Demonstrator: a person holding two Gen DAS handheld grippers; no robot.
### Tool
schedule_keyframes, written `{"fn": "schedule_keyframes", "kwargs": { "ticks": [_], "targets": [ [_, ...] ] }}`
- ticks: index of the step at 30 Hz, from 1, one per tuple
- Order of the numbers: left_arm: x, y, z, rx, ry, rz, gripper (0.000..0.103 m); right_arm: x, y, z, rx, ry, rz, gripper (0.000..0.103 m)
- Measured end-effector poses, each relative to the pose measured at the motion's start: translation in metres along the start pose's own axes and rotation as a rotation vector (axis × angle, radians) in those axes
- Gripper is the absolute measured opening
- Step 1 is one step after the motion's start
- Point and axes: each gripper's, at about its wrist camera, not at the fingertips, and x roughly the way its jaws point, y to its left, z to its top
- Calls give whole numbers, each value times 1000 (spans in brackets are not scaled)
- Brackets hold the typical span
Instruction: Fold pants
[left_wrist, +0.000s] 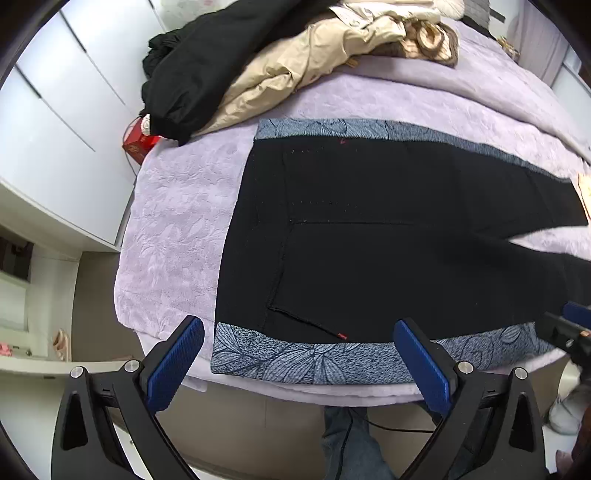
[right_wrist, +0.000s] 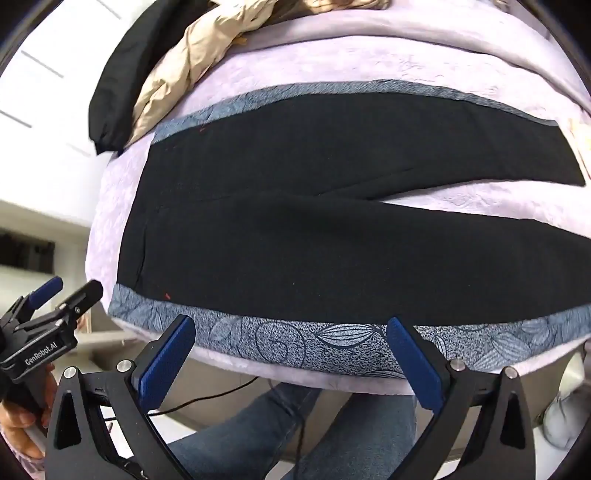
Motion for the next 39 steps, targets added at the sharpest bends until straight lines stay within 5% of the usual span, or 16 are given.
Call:
{"fn": "schedule_keyframes", "kwargs": {
  "ticks": [19,39],
  "targets": [
    [1,8,7,-9,0,-42,103,1,30,1,-32,16,-70,103],
    [-1,-1,7,23,7,-40,103,-1,19,-1,-1,26,-86,103]
  ]
}}
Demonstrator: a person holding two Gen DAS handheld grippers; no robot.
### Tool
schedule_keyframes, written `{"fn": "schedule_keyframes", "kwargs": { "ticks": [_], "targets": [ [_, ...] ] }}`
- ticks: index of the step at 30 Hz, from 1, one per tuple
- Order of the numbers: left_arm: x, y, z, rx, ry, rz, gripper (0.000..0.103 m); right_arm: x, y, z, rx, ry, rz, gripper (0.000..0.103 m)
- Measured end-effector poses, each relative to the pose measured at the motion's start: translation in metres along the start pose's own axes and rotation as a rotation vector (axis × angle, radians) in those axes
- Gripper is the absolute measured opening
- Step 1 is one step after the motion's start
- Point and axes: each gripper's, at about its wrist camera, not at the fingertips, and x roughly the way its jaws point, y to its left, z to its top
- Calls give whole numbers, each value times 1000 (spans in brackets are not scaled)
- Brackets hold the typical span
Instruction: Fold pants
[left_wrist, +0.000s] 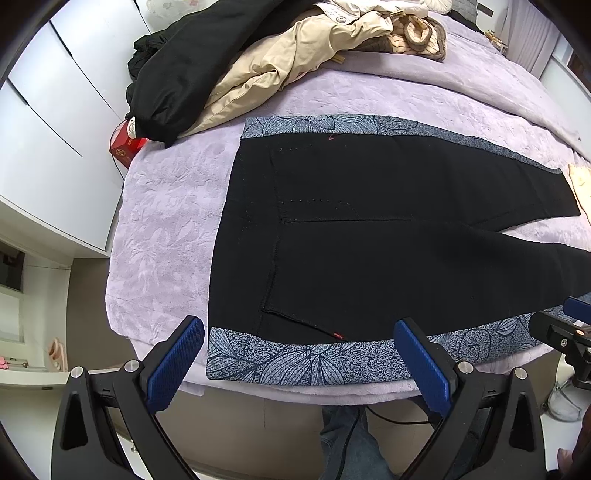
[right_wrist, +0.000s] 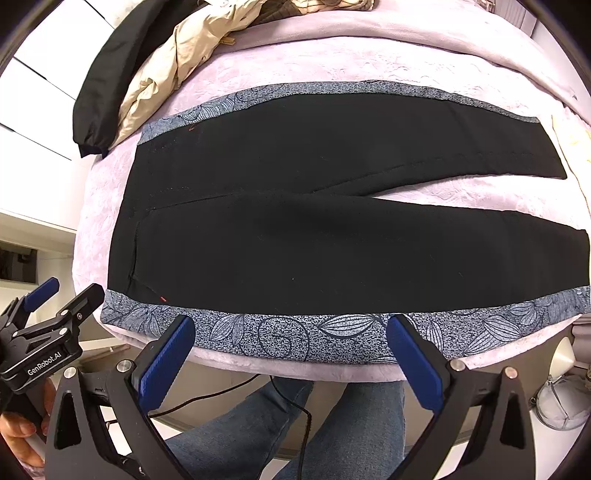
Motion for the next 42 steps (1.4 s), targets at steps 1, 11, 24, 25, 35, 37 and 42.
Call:
{"fn": "schedule_keyframes", "kwargs": {
  "ticks": [1,11,24,25,35,37,42],
  "targets": [
    [0,-1,0,3,-1,2,103,0,0,0,1,0,-1,103],
    [-4,-4,2,15,-17,0,103,-2,-2,0,3,-1,-11,103],
    [-7,-7,3,6,-24,-8,103,-10,-1,2,-14,-9,-46,103],
    [-7,-7,3,6,-25,-8,103,-10,-1,2,-16,-10,-49,103],
    [-6,-6,4,2,-21,-10,103,-9,-1,3,-10,-5,-55,103],
    [-5,-6,4,-3,-16,-10,103,-8,-2,3,-11,0,-55,103],
    [-1,-1,2,-18,-3,-8,103,-5,-3,3,-7,10,-43,103]
  ]
}}
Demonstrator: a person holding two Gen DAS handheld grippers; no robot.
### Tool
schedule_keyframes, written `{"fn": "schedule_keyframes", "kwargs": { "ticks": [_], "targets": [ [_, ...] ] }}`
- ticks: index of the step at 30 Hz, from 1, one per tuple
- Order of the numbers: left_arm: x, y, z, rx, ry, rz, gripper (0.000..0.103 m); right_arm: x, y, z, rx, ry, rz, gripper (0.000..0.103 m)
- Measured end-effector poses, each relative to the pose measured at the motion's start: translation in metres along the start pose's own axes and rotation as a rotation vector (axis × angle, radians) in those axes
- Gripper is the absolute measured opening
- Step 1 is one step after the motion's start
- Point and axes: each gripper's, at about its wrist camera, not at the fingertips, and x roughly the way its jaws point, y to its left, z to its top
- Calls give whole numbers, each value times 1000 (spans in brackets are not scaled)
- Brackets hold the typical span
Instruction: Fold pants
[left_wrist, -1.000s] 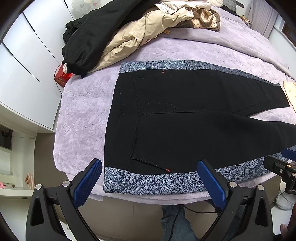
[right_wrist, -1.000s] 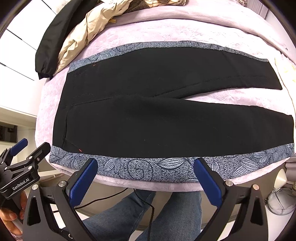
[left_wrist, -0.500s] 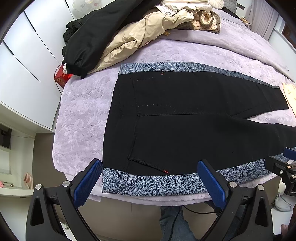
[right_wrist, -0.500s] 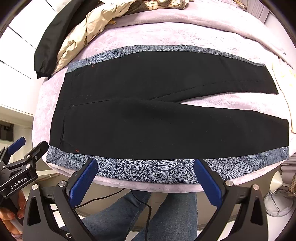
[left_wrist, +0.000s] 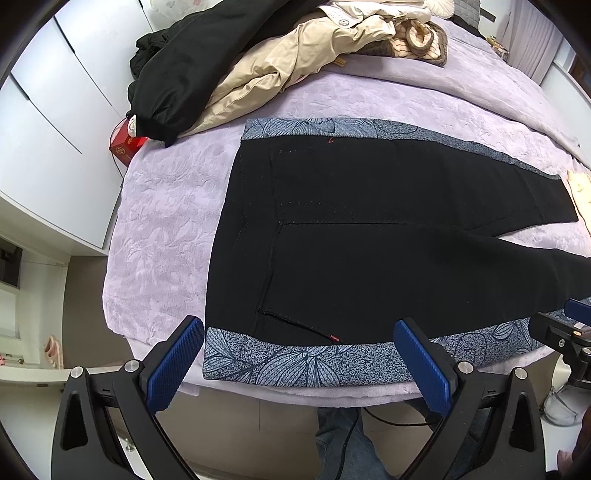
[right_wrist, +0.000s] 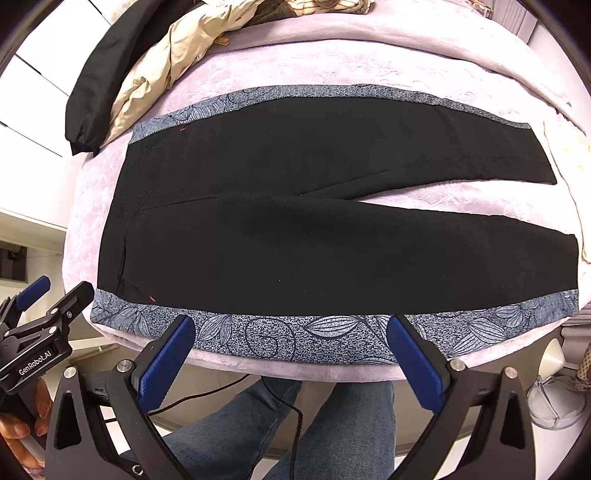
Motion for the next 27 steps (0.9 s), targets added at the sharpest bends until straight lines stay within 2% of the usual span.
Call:
{"fn": "schedule_keyframes", "kwargs": {
  "ticks": [9,15,18,22,24,25,27],
  "targets": [
    [12,4,-5,-15,46,9,103,12,-3,0,20,28,42,103],
    [23,6,-7,-20,71,2,103,23,-7,0,44,51,120,103],
    [30,20,-10,-86,57,-45,103,31,-8,-1,67,58,251,103],
    [51,54,-24,-221,103,-155,103,54,-4,-9,111,106,520,101],
    [56,64,-32,-248,110,-186,96,71,3,-18,136,157,643,79],
    [59,68,-37,-257,111,-205,95,83,6,-24,159,193,696,62],
    [65,75,-49,-283,120,-264,95,108,11,-37,207,269,769,61]
  ]
}}
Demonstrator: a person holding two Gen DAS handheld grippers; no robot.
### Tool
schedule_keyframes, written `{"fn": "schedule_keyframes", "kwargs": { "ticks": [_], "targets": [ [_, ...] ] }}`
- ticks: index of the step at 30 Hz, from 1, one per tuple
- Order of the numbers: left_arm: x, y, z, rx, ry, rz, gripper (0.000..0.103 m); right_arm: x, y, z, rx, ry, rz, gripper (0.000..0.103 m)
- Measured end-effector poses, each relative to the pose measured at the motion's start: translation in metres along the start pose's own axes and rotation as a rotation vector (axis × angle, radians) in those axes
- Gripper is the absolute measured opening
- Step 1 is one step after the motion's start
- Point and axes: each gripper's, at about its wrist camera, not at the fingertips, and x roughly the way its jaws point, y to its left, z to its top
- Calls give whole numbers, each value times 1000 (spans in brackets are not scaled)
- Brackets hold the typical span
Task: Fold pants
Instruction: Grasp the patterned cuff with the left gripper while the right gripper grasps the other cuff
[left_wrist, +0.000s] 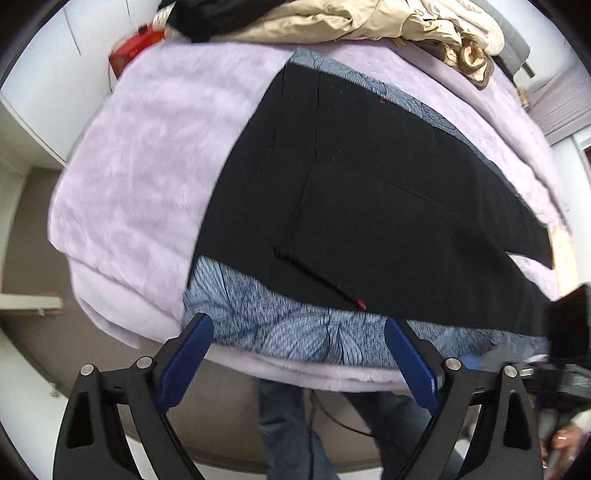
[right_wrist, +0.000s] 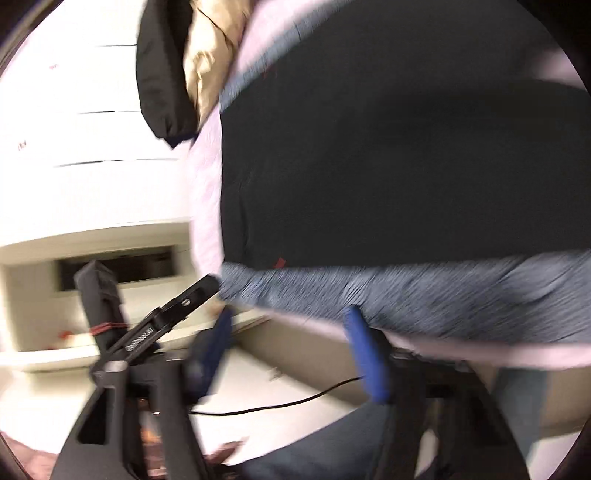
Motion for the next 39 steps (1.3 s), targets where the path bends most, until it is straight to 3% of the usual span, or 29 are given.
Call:
{"fn": "schedule_keyframes", "kwargs": {
  "ticks": [4,8,12,18,19,20,21,29,31,32,33,35,37,39],
  "targets": [
    [10,11,-14,-60,28,-58,95,29,-23,-10,52,34,-1,61],
    [20,12,-24,-91,37,-93,95,30,-35,-5,81,-22,26,61],
    [26,7,-24,-89,43,-131,95,20,-19,13,59,-92,92,62],
    [29,0,-22,-128,41,-159,95,35,-28,14,117,-54,59,62],
    [31,-1,-22,-127,44,-161,95,40,-33,16,157,-60,76,59],
    [33,-2,-21,-119,46,-153,95,39,-38,18,188,-64,90,31],
    [33,-3,-20,-110,47,-146,95,40,-39,21,208,-71,103,13],
    [32,-12,-5,-205,27,-278,95,16,-8,29,83,-131,203,9],
    [37,-11,5,-232,2,-253,77,17,-8,29,68,-123,192,9],
    [41,-8,11,-241,-1,-265,54,19,-8,29,56,-114,177,9],
    [46,-6,14,-255,9,-269,39,21,-8,29,50,-106,169,9],
    [53,-1,18,-266,15,-265,30,18,-17,27,56,-93,157,14],
    [54,0,20,-246,26,-257,29,10,-35,25,85,-93,118,16],
    [50,-5,21,-209,18,-249,29,0,-52,20,123,-123,98,25]
  ]
}}
